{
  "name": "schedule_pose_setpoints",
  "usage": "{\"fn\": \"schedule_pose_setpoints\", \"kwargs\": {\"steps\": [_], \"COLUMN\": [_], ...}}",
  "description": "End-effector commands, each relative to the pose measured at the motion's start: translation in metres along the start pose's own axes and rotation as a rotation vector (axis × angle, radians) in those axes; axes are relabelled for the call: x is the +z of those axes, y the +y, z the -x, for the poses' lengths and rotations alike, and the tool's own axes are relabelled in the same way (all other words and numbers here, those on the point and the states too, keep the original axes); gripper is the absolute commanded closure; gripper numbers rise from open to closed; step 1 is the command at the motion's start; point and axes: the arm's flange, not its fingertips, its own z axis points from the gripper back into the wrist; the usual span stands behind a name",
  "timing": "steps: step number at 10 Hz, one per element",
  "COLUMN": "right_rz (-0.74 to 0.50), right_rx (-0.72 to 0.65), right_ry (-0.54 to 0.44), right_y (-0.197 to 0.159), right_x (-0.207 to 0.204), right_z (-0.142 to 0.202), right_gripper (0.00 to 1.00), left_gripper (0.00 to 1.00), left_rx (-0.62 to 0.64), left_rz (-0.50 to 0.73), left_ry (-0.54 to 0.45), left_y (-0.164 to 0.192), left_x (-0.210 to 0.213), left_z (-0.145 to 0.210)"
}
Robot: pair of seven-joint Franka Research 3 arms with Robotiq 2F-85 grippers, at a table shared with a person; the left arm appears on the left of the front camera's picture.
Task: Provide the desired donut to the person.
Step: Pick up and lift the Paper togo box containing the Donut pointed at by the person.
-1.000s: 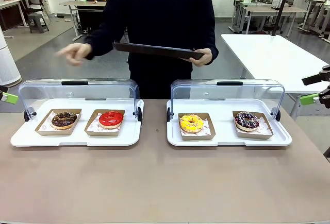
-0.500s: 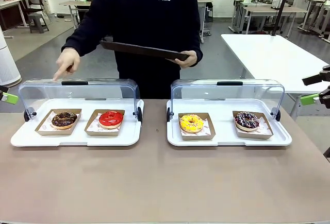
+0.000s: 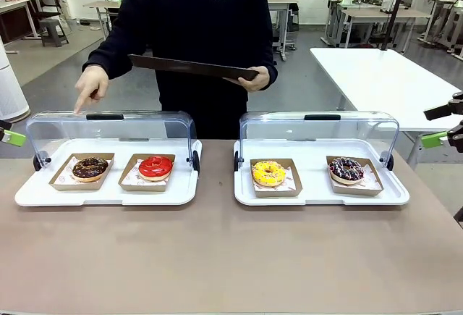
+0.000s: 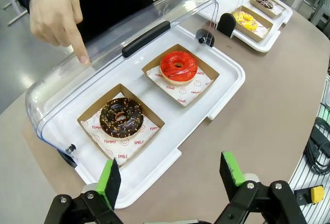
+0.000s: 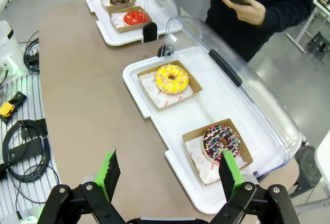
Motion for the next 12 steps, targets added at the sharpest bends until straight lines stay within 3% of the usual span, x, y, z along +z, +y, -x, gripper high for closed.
{"fn": "schedule_pose_setpoints", "kwargs": {"steps": [1, 4, 6, 7, 10, 12], "right_rz": [-0.009, -0.009, -0.009, -0.009, -0.009, -0.009], "right_rx": [0.009, 0.009, 0.009, 0.009, 0.009, 0.009], "right_ry": [-0.02, -0.02, -0.02, -0.02, -0.02, -0.02], "right_y": [-0.002, -0.002, -0.002, -0.002, -0.002, -0.002], "right_x": [-0.002, -0.002, -0.002, -0.002, -0.002, -0.002], "right_z": [0.0, 0.0, 0.0, 0.0, 0.0, 0.0], "right_gripper": [0.0, 0.0, 0.0, 0.0, 0.0, 0.0], "left_gripper": [0.0, 0.0, 0.0, 0.0, 0.0, 0.0], "left_rx": [-0.003, 0.0, -0.185, -0.274, -0.502, -0.628], "left_rz": [0.009, 0.0, 0.057, 0.061, 0.049, 0.069], "left_ry": [-0.012, 0.0, 0.301, 0.384, 0.547, 0.597], "left_y": [0.002, 0.0, 0.006, 0.01, 0.015, 0.013], "left_x": [-0.001, 0.0, -0.019, -0.028, -0.088, -0.126], "left_z": [0.001, 0.0, -0.002, -0.002, -0.002, 0.0]}}
